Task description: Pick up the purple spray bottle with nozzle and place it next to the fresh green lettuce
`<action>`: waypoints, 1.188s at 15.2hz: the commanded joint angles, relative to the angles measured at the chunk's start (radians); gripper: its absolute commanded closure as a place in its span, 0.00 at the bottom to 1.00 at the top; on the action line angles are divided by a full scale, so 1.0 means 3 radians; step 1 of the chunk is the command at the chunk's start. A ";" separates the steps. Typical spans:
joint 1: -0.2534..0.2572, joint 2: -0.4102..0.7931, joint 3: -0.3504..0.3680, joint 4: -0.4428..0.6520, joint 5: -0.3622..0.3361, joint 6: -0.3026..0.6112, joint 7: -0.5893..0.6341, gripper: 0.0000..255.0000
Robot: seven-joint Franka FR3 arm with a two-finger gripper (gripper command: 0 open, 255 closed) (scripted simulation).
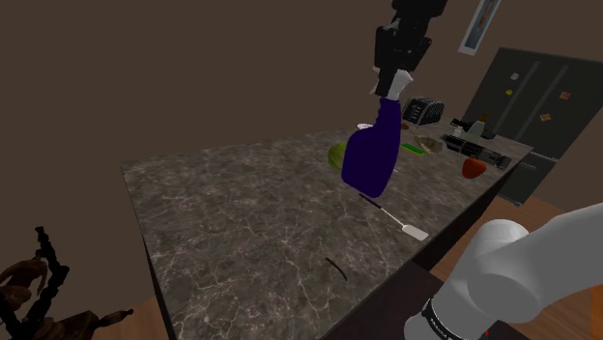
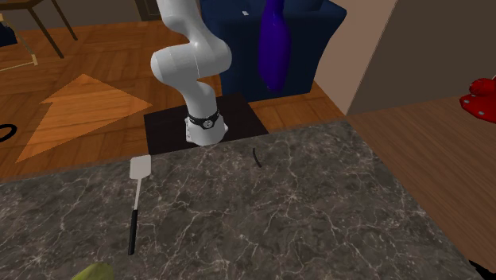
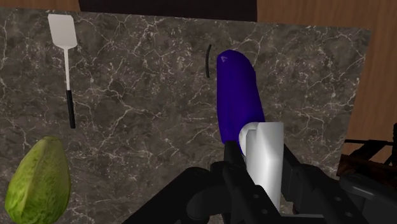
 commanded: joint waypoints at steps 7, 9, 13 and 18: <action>-0.0032 0.0262 -0.0032 0.0532 -0.0057 -0.0277 -0.0037 1.00; -0.0060 0.0310 -0.0137 0.0482 -0.0117 -0.0187 -0.0190 1.00; -0.0125 0.0447 -0.0335 0.0433 -0.0225 -0.0010 -0.0480 1.00; -0.0214 0.0693 -0.0565 0.0470 -0.0327 0.0197 -0.0817 1.00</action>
